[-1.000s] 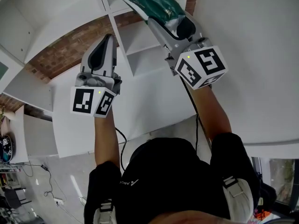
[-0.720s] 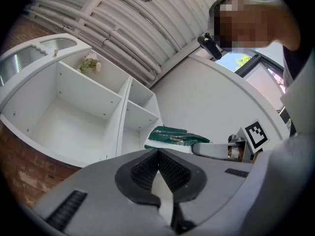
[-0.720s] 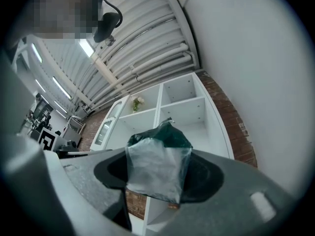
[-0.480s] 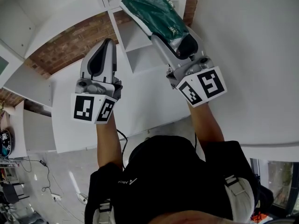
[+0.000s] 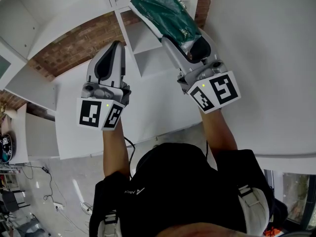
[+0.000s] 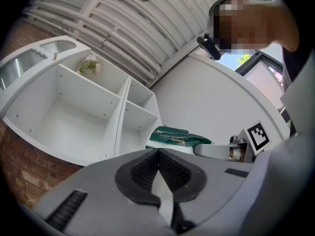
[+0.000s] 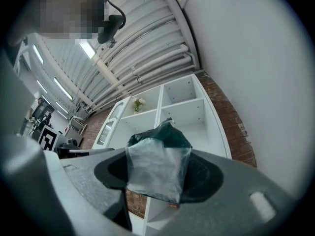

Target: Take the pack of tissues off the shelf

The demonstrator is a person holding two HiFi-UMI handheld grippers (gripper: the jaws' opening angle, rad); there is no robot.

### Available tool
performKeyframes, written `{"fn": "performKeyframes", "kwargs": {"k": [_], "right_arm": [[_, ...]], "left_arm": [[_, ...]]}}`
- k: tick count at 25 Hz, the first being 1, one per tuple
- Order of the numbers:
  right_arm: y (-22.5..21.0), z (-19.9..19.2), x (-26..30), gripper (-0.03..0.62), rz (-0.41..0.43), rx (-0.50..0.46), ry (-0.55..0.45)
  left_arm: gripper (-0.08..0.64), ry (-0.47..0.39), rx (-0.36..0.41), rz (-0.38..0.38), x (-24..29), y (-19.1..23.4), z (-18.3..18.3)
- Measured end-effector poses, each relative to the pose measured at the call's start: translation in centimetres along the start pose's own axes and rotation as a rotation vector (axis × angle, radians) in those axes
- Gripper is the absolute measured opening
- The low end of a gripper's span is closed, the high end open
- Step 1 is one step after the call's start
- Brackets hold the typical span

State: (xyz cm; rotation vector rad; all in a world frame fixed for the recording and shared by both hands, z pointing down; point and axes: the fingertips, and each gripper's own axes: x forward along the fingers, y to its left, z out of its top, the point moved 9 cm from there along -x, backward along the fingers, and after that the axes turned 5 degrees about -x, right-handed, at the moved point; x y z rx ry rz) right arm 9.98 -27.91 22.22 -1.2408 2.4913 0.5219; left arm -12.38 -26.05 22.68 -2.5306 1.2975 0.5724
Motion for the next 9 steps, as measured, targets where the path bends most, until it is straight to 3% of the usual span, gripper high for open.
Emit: {"fn": "performKeyframes", "kwargs": {"k": [9], "right_arm": [[-0.59, -0.10, -0.09, 0.265, -0.005, 0.007, 0.003]], "left_arm": [[-0.002, 0.005, 0.004, 0.005, 0.06, -0.26, -0.17]]}}
